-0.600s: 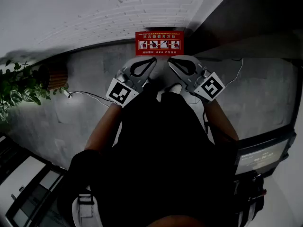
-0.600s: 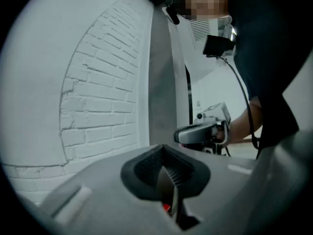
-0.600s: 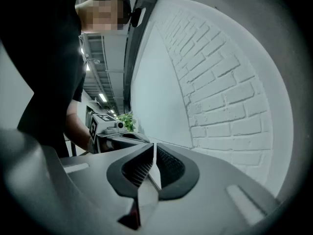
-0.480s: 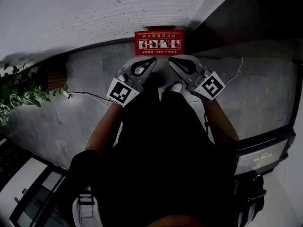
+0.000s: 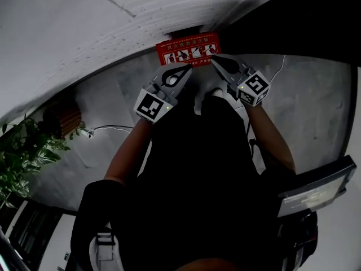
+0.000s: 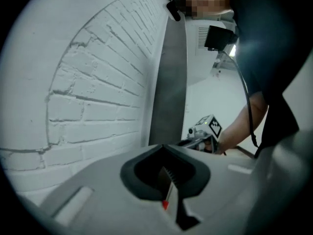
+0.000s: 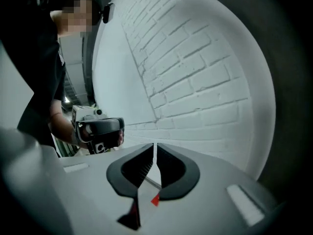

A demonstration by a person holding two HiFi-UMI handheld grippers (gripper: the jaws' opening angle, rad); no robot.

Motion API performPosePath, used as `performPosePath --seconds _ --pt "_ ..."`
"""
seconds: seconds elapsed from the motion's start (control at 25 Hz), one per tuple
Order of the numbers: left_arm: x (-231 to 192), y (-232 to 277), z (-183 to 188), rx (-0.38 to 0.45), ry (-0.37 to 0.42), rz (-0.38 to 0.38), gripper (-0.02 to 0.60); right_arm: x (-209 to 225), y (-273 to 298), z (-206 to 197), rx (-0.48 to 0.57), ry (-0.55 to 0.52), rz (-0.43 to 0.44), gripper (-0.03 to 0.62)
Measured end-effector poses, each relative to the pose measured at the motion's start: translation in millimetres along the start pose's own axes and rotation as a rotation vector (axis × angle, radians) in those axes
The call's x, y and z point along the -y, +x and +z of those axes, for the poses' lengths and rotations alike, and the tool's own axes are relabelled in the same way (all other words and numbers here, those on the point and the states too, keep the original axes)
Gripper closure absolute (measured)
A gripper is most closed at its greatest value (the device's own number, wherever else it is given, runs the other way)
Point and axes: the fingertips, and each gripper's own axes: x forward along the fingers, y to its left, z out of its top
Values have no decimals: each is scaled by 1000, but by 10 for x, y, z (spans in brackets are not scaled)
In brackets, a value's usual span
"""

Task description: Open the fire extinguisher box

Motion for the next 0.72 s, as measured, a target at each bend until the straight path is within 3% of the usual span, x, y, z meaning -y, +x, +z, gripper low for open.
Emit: performPosePath --seconds 0.2,0.32,0.48,0.72 --pt "-222 260 -503 -62 15 -49 578 487 64 -543 -39 173 -126 519" --pt "-271 371 -898 -141 -20 -61 578 684 102 -1044 -51 323 -193 483" --pt "-391 568 -1521 -250 -51 -22 578 977 225 -1833 -72 572 -285 331" --pt "-378 787 -2458 -427 -63 23 578 1215 270 -2956 -63 911 -439 293"
